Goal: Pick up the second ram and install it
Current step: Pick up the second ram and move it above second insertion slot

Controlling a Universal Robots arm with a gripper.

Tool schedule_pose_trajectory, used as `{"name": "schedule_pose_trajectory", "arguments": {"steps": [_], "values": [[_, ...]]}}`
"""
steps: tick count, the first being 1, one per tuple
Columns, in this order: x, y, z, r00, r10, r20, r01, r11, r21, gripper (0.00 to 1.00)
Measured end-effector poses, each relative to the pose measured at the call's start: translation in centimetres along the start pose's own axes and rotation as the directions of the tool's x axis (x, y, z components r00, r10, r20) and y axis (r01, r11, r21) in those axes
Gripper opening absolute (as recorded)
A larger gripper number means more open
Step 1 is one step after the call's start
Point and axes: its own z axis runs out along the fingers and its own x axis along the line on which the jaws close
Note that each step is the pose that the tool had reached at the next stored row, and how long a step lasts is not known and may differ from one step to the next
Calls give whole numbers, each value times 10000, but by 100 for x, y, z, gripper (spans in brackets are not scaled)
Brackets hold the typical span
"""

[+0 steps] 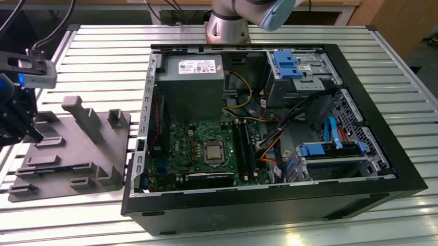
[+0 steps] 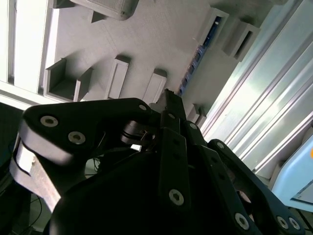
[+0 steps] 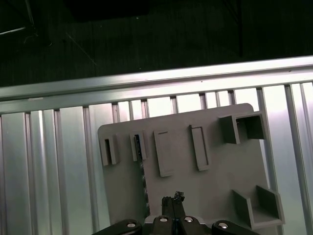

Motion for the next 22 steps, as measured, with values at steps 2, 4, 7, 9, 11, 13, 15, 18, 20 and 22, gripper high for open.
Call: {"name": "schedule_pose_trajectory", "arguments": {"steps": [2, 4, 7, 9, 11, 13, 15, 18, 20, 22], "values": [[0, -1, 9, 10000, -1, 1, 1, 10000, 1, 11], [1, -1, 17, 10000, -1, 0, 1, 10000, 0, 11], [1, -1, 30, 10000, -2, 0, 2, 10000, 0, 11], [1, -2, 38, 10000, -2, 0, 2, 10000, 0, 11], [1, -2, 47, 10000, -2, 0, 2, 10000, 0, 11], [1, -3, 55, 10000, -3, 0, 3, 10000, 0, 11], [2, -3, 64, 10000, -3, 0, 3, 10000, 0, 11], [2, -3, 76, 10000, -3, 0, 3, 10000, 0, 11], [2, -4, 87, 10000, -4, 1, 4, 10000, 1, 11], [3, -5, 97, 10000, -5, 1, 5, 10000, 0, 11]]}}
